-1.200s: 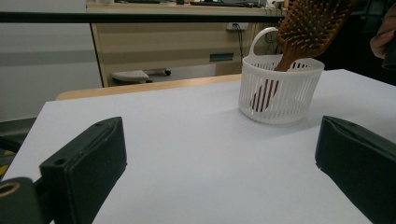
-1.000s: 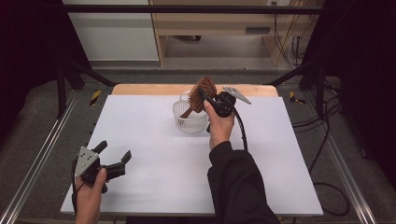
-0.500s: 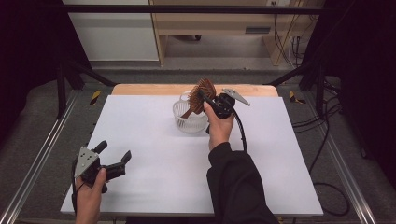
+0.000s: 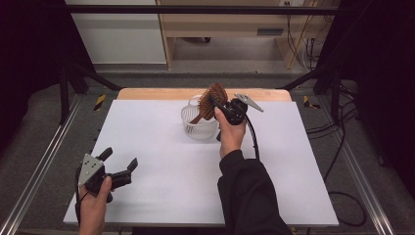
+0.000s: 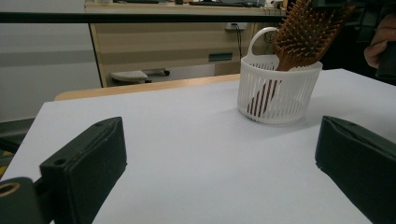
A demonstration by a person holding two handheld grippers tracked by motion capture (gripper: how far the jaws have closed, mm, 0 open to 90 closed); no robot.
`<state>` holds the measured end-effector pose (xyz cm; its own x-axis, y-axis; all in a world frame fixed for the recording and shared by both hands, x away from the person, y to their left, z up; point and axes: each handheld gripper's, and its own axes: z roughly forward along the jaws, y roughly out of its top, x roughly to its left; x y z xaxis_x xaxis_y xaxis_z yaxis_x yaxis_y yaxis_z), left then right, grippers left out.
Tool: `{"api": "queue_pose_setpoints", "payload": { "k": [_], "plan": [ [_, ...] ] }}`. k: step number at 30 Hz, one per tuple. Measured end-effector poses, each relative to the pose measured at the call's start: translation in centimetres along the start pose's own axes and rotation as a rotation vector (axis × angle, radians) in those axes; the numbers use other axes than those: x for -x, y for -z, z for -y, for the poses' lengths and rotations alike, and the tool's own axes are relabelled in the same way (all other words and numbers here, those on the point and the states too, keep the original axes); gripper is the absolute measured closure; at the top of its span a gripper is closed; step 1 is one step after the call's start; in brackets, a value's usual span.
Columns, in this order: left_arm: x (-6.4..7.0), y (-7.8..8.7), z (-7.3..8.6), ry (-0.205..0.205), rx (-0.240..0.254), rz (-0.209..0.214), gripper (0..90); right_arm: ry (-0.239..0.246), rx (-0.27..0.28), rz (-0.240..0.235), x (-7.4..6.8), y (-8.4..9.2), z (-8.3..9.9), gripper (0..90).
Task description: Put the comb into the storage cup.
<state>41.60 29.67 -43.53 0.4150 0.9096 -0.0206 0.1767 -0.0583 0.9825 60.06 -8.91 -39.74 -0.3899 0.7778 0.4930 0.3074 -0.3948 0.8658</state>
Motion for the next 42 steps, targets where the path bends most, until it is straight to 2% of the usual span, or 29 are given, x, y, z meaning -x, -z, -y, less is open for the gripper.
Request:
{"api": "queue_pose_setpoints", "payload": {
  "k": [14,42],
  "plan": [
    [0.1,-0.1,0.1,-0.001,-0.004,0.003,2.2,-0.027,-0.012,-0.01,1.0,0.4,0.1,51.9],
    [0.1,-0.3,0.2,-0.003,-0.018,0.006,2.2,-0.035,-0.052,-0.03,2.3,0.6,-0.2,48.0]
  ]
}}
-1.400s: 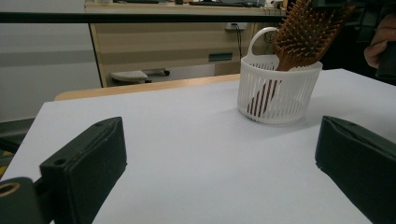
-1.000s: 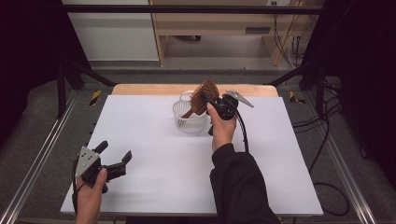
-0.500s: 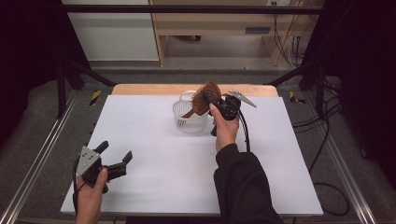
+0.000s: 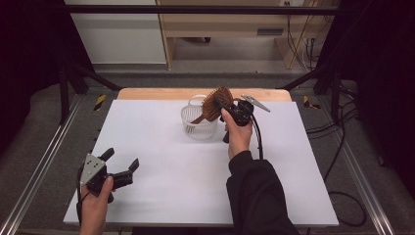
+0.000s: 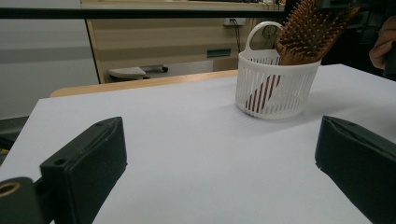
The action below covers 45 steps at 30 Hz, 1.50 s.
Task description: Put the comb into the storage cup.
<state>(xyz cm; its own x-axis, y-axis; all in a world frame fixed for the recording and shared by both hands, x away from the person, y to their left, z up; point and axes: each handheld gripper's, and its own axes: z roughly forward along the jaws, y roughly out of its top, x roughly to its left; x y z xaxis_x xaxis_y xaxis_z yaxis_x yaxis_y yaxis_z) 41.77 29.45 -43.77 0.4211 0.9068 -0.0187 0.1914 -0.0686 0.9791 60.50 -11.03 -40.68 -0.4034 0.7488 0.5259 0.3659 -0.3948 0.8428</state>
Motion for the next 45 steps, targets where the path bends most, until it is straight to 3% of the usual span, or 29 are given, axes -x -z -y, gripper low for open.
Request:
{"api": "queue_pose_setpoints", "payload": {
  "k": [23,35,40,45],
  "plan": [
    [0.06,0.06,-0.02,-0.002,0.0,0.003,2.3,0.028,-0.026,-0.002,0.01,0.37,-0.33,39.2],
    [0.1,0.04,-0.01,-0.002,0.0,0.002,2.3,0.041,-0.042,0.005,0.05,0.61,-0.54,27.1],
    [0.11,0.01,0.02,-0.001,0.0,0.004,2.2,0.045,-0.046,0.03,0.04,0.6,-0.59,16.9],
    [0.07,0.01,0.04,0.002,0.0,0.001,2.3,0.055,-0.048,0.048,0.06,0.73,-0.75,12.2]
  ]
}}
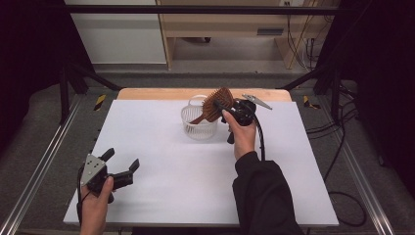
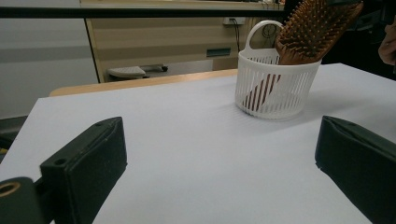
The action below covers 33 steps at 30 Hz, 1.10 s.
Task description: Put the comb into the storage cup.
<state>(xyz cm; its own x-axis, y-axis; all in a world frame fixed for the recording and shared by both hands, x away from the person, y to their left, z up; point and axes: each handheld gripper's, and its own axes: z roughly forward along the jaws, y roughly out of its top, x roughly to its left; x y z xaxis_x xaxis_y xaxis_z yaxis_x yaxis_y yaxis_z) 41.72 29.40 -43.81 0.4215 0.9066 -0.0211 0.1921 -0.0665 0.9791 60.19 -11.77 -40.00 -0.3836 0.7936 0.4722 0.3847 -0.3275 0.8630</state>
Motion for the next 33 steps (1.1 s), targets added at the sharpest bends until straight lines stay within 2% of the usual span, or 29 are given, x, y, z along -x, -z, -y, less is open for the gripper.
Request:
{"api": "queue_pose_setpoints", "payload": {
  "k": [8,21,33],
  "plan": [
    [0.0,0.0,0.0,0.002,0.001,-0.001,2.2,-0.003,-0.003,0.002,0.1,0.2,-0.2,8.7],
    [-0.1,0.1,0.0,0.003,0.004,-0.003,2.1,0.01,-0.007,0.004,0.1,0.6,-0.4,8.6],
    [-0.1,0.1,0.0,0.001,0.005,-0.006,2.1,0.052,-0.006,0.001,0.1,1.4,-0.9,7.6]
  ]
}}
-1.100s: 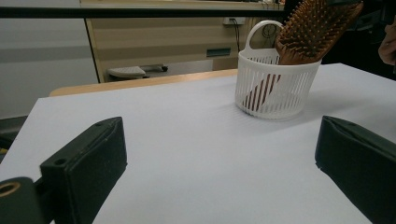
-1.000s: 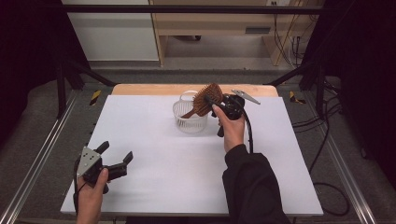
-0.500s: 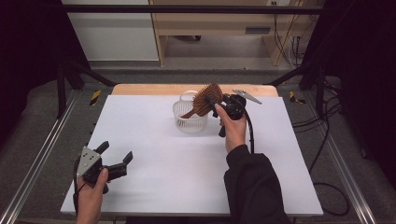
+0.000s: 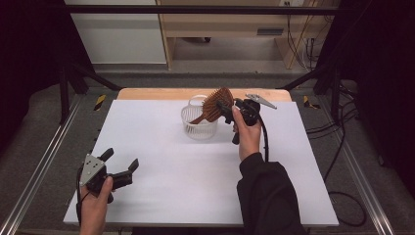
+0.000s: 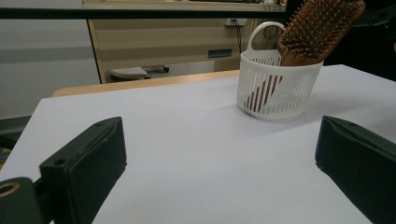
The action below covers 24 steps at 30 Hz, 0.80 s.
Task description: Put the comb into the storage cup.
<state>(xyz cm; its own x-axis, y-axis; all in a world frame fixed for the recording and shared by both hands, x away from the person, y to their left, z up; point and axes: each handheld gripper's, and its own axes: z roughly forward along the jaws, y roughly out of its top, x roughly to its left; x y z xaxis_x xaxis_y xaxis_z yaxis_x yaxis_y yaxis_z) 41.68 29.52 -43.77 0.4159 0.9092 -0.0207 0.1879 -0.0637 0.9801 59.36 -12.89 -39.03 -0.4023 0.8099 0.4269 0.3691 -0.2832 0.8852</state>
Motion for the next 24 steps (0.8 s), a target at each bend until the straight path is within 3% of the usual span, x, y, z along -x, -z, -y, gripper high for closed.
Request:
{"api": "queue_pose_setpoints", "payload": {
  "k": [11,24],
  "plan": [
    [-0.1,0.1,0.0,0.001,0.004,-0.002,2.1,0.035,0.012,0.006,0.2,0.9,-0.4,8.5],
    [-0.4,0.3,-0.2,0.003,0.017,-0.011,1.8,0.07,0.038,0.009,1.2,3.6,-1.8,10.5]
  ]
}}
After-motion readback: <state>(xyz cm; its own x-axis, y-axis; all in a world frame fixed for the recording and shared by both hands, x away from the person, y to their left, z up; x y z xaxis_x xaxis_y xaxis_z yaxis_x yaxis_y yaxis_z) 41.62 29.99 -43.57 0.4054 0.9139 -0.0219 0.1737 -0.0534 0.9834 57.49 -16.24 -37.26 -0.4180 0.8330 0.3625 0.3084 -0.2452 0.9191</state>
